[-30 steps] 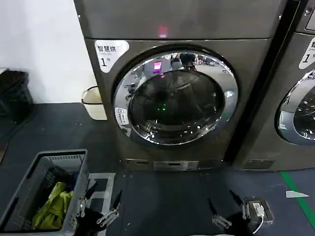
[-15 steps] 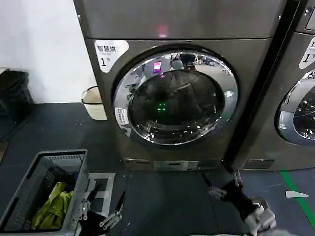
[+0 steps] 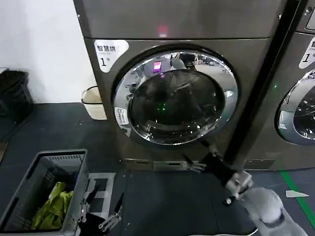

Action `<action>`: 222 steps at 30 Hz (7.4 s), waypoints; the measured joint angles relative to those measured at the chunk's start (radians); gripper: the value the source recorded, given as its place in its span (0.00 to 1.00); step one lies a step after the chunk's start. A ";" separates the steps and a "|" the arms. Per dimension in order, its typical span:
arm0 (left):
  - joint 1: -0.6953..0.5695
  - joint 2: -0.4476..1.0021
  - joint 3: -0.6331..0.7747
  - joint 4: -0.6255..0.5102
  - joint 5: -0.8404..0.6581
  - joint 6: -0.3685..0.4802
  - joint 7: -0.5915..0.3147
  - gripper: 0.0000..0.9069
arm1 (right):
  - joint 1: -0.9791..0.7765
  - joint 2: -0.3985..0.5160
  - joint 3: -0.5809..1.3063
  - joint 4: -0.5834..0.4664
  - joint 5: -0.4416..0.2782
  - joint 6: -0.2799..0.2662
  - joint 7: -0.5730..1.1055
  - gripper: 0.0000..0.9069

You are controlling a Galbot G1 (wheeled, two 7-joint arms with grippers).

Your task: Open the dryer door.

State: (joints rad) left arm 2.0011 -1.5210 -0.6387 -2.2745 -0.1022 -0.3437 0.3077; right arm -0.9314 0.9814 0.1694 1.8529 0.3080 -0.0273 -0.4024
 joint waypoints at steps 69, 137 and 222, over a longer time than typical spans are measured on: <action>-0.001 -0.027 -0.017 0.010 0.053 0.018 0.016 1.00 | 0.564 0.385 -0.367 -0.545 0.090 -0.041 -0.095 1.00; -0.718 0.795 0.121 0.521 -0.792 0.071 0.108 1.00 | 0.169 -0.076 -0.116 -0.065 0.328 -0.013 -0.886 1.00; -1.757 0.681 1.477 0.486 -0.949 0.098 0.308 1.00 | -0.624 0.235 1.548 -0.023 0.235 -0.013 -0.045 1.00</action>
State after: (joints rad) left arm 0.2443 -0.8400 0.8385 -1.7889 -1.0512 -0.2460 0.6153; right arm -1.5558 1.2164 1.7176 1.8299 0.5431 -0.0402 -0.4473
